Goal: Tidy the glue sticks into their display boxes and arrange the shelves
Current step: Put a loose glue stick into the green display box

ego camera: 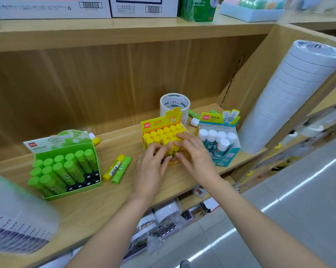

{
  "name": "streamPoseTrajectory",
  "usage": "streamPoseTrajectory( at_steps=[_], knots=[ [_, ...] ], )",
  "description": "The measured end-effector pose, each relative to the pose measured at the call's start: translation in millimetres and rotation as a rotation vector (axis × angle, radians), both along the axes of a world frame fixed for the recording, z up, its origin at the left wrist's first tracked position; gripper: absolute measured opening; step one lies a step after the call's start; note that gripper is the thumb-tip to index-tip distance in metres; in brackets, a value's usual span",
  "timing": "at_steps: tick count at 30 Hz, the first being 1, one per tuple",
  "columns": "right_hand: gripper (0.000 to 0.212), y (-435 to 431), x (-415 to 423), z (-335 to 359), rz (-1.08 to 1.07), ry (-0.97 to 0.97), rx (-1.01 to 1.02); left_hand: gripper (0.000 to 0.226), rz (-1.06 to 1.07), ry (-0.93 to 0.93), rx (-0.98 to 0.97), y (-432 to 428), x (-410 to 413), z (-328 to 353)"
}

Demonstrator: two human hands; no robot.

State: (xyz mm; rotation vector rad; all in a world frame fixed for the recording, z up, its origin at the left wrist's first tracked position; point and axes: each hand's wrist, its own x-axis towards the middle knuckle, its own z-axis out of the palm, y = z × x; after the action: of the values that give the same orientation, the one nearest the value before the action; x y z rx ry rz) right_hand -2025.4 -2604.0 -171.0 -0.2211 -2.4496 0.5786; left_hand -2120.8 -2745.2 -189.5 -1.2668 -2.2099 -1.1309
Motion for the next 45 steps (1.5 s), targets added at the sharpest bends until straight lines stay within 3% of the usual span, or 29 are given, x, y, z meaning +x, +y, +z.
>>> streamPoseTrajectory(
  at_steps=[7,11,19,32,35,37,40,43,45],
  knots=[
    [0.013,-1,-2,-2,0.02,0.089,-0.184,0.025,-0.08,-0.174,0.078,1,0,-4],
    [0.013,1,-5,3,-0.007,0.098,-0.114,0.022,-0.071,-0.268,0.114,0,1,7],
    [0.012,11,-8,5,0.055,0.198,0.063,0.02,-0.067,-0.25,0.157,2,0,11],
    [0.02,10,0,4,0.064,0.111,-0.05,0.034,-0.073,-0.121,0.009,-5,-1,9],
    [0.023,-10,-3,24,0.042,0.193,-0.047,0.036,0.066,-0.135,0.06,-30,2,16],
    [0.021,-35,-13,33,0.137,0.237,-0.062,0.032,0.211,-0.131,0.051,-50,-4,15],
    [0.029,-79,-34,27,0.361,0.004,-0.146,0.031,0.335,-0.096,-0.188,-77,-12,0],
    [0.046,-103,-52,2,0.434,-0.274,-0.193,0.042,0.36,-0.099,-0.411,-92,-4,-12],
    [0.053,-108,-60,-10,0.46,-0.367,-0.155,0.048,0.375,-0.096,-0.46,-95,2,-12]
  ],
)
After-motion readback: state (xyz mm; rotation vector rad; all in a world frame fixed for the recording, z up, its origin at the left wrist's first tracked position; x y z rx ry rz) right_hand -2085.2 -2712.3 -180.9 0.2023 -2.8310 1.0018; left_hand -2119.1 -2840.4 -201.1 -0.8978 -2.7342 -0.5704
